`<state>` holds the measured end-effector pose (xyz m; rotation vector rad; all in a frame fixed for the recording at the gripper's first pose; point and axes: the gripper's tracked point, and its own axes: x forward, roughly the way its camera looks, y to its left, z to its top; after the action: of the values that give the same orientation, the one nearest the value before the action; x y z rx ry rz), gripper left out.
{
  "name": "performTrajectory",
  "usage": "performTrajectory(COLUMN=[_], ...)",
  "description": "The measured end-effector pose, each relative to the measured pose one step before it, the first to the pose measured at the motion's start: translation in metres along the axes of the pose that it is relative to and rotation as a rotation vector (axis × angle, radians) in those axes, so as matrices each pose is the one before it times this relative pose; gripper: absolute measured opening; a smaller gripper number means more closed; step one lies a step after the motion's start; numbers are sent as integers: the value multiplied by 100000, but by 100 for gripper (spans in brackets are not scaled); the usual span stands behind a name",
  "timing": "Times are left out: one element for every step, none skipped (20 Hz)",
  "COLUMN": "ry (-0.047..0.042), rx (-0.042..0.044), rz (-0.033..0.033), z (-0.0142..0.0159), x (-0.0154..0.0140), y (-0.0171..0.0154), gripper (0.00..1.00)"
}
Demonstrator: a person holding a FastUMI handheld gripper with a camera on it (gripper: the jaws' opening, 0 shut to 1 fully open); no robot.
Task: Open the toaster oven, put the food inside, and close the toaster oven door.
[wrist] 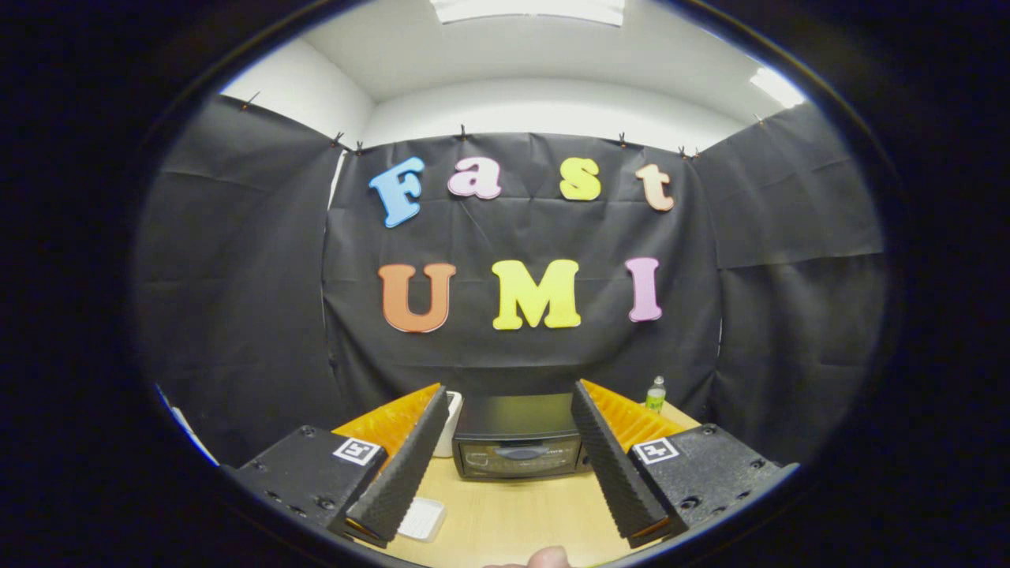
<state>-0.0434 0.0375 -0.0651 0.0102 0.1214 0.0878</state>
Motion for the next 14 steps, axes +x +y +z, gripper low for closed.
performTrajectory(ry=[564,601,508,625,-199,-696,-143,-182,7,-38,-149,-10,-961,-741], rx=[288,-203,-51,-339,-422,-4,334,656,563,230,-449,-807,-221,452], rz=[587,442,597,881,414,11,41,465,340,168,-290,-757,-974,-847], z=[-229,-258,-148,-133,111,287,171,-39,41,36,161,41,301,317], x=[-58,-115,-19,148,28,-19,10,90,104,64,115,-17,-30,59], y=[425,154,256,394,197,86,96,213,227,43,-107,-335,-421,-277], gripper=[100,100,100,100,100,100,100,100,100,100,100,100,100,100])
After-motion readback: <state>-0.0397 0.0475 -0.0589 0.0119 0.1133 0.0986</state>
